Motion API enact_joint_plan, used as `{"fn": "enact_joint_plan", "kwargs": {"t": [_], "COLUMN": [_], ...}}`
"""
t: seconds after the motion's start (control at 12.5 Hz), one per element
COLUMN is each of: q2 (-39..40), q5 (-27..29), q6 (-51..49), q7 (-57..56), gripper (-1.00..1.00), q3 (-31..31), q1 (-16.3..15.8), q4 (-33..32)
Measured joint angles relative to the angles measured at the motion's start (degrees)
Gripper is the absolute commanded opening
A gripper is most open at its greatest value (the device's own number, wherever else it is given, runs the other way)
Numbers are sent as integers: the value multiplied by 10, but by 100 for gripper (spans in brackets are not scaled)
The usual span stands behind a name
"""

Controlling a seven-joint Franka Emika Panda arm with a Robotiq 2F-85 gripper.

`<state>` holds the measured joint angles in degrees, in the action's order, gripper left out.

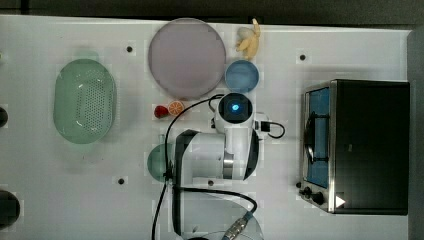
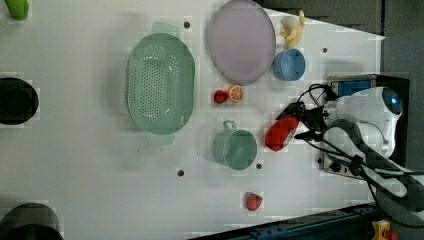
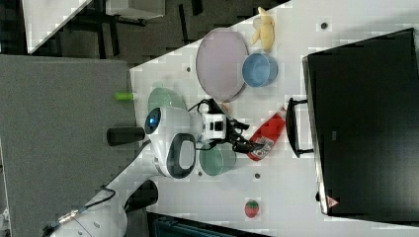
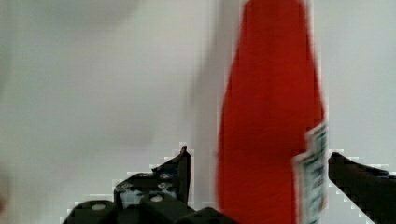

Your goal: Pick Ketchup from oven and place it on table.

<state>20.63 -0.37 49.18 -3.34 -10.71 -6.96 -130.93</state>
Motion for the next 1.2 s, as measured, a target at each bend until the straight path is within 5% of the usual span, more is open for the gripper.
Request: {"fn": "enact_joint_plan", "kwargs": {"t": [0.48, 1.2], "q2": [-64, -274], "q5": [5, -6], "q6": [-127, -370], "q7": [3, 4], "gripper": [100, 100], "q3": [4, -23], "q1": [-21, -15], "q4": [34, 359]}}
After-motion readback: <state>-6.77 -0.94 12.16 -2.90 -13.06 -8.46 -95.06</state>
